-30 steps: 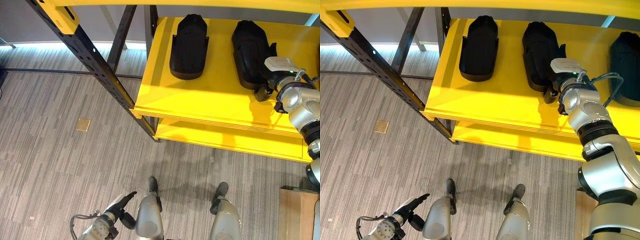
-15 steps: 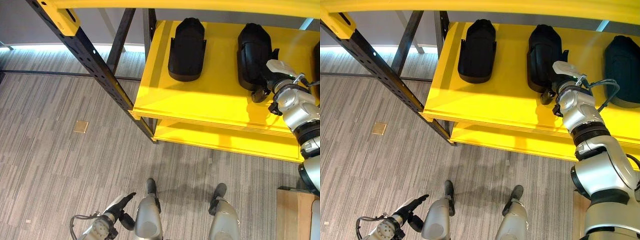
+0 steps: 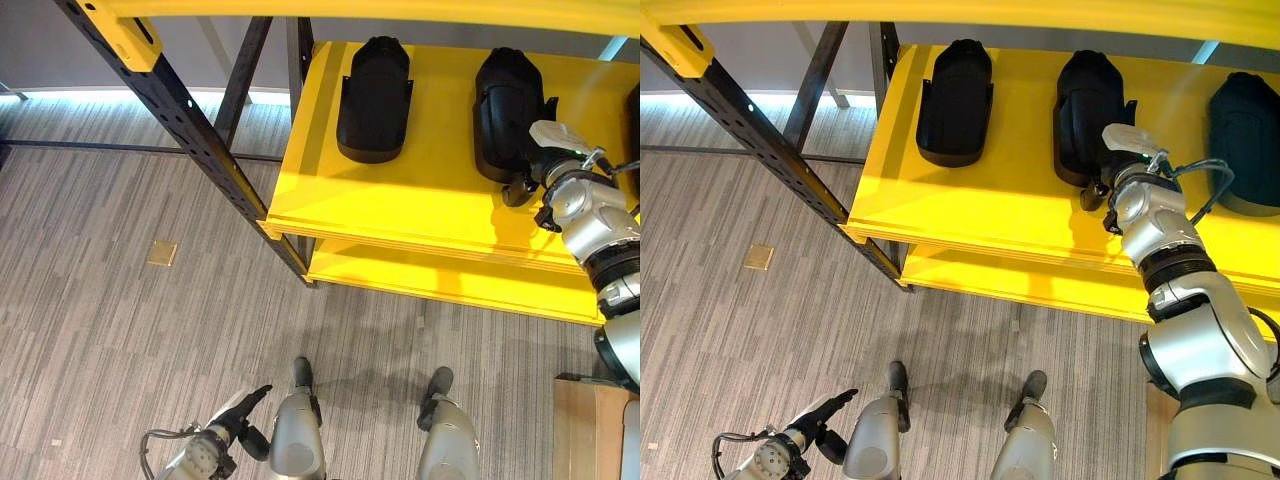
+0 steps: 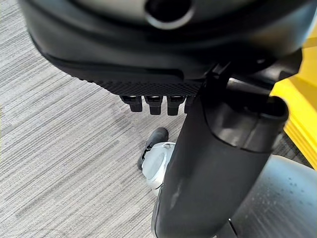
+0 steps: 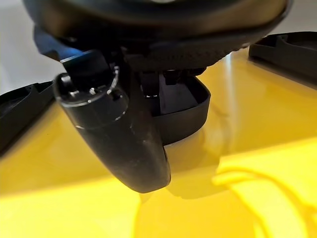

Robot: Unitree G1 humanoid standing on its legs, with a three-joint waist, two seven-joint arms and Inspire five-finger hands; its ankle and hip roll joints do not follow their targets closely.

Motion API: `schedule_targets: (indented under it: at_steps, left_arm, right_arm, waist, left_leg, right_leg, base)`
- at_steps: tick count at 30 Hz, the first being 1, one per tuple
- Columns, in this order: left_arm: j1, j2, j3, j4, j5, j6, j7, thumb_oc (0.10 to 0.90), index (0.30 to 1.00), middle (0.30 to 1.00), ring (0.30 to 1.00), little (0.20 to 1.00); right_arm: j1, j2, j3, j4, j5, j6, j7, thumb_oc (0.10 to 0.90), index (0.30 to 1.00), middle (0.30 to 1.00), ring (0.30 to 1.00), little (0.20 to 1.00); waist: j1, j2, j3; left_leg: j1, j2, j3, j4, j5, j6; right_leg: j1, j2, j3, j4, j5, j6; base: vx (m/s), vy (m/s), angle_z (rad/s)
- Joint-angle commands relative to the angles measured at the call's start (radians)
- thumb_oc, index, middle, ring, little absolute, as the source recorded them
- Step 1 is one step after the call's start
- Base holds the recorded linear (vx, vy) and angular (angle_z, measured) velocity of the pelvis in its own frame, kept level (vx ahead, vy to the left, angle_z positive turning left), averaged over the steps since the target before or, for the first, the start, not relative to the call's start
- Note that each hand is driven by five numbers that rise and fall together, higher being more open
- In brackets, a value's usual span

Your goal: Move parts from the plastic box to the shelf.

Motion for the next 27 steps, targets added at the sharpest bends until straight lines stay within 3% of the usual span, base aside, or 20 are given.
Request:
schedule_targets:
  at_steps: [1, 10, 27]
  left_arm:
    - [-0.011, 0.025, -0.041, 0.004, -0.019, -0.002, 0.006, 0.9, 1.0, 1.0, 1.0, 1.0]
    - [0.001, 0.044, -0.051, -0.049, -0.033, 0.031, -0.01, 0.9, 1.0, 1.0, 1.0, 1.0]
    - [0.006, 0.037, -0.051, -0.025, -0.029, 0.006, 0.002, 0.9, 1.0, 1.0, 1.0, 1.0]
  right_arm:
    - [0.007, -0.014, 0.037, 0.025, -0.025, 0.04, 0.015, 0.9, 1.0, 1.0, 1.0, 1.0]
    - [-0.009, -0.032, 0.041, 0.023, -0.087, 0.01, -0.07, 0.9, 1.0, 1.0, 1.0, 1.0]
    - [-0.002, -0.052, 0.061, -0.032, -0.172, 0.017, -0.198, 0.9, 1.0, 1.0, 1.0, 1.0]
  waist:
    - [-0.005, 0.003, 0.003]
    - [-0.001, 0.009, 0.001]
    - [-0.003, 0.007, -0.004]
  left_leg:
    - [0.021, 0.019, 0.089, 0.048, -0.066, 0.013]
    - [0.026, 0.014, 0.087, 0.046, -0.068, 0.014]
    - [0.026, 0.016, 0.087, 0.048, -0.068, 0.015]
  right_leg:
    - [0.015, 0.001, 0.016, 0.143, -0.198, 0.043]
    - [0.02, 0.003, 0.016, 0.141, -0.199, 0.046]
    - [0.025, 0.005, 0.015, 0.136, -0.198, 0.047]
  base:
    - [0.0, 0.0, 0.0]
    - [0.0, 0.0, 0.0]
    - [0.0, 0.0, 0.0]
